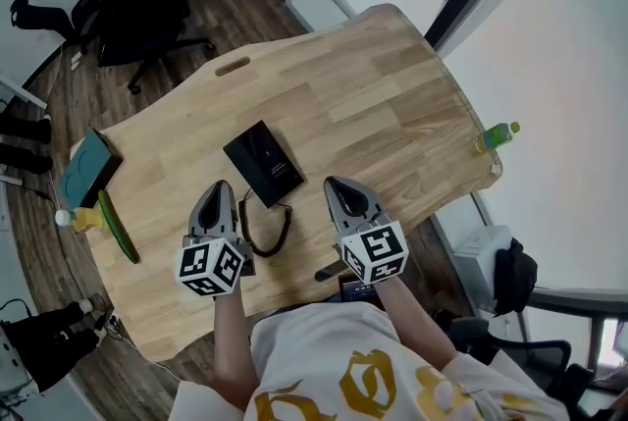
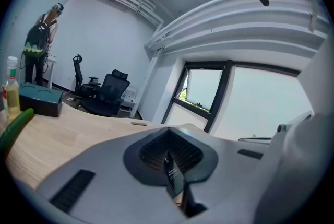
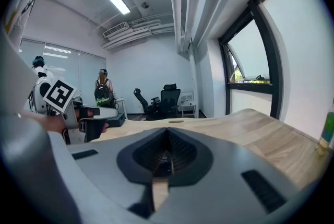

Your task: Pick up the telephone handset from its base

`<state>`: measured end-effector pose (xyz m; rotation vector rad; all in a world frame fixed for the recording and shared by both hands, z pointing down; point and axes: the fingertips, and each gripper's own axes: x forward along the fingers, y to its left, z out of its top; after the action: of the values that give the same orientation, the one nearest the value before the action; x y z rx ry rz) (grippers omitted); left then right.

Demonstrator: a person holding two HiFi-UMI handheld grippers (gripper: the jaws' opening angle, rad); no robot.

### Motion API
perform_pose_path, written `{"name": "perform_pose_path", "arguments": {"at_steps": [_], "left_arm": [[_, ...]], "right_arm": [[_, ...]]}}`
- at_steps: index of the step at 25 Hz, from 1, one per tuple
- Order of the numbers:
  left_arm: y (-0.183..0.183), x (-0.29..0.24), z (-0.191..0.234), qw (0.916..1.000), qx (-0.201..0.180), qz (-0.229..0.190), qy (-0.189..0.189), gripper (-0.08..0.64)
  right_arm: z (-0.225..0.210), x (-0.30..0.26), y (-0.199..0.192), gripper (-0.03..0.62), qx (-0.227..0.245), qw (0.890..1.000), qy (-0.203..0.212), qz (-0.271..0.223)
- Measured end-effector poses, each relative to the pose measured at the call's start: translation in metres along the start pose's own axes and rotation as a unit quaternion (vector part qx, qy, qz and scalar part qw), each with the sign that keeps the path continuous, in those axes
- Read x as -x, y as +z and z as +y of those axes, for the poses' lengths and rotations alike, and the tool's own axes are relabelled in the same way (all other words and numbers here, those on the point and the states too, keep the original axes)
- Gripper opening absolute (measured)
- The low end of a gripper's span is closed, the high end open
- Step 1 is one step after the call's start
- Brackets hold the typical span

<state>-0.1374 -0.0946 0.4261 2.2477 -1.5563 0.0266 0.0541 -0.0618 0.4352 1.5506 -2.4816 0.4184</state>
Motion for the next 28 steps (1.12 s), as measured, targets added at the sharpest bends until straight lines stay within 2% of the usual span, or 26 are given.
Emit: {"name": "perform_pose_path", "arguments": {"at_steps": [7, 11, 28], "left_arm": [[-0.004, -0.009, 0.0, 1.0, 0.005, 0.003, 0.006, 0.006], [-0.007, -0.01, 0.004, 0.9997, 0.021, 0.005, 0.008, 0.005], [-0.05, -0.037, 0.025, 0.9963, 0.052, 0.066, 0.019, 0.005]], "right_arm": [[-0.003, -0.013, 0.0, 0.005, -0.002, 1.0, 0.012, 0.002], [-0.006, -0.02, -0.005, 0.005, -0.006, 1.0, 0.013, 0.01], [-0.014, -0.058, -0.03, 0.005, -0.02, 0.998, 0.028, 0.059]]}}
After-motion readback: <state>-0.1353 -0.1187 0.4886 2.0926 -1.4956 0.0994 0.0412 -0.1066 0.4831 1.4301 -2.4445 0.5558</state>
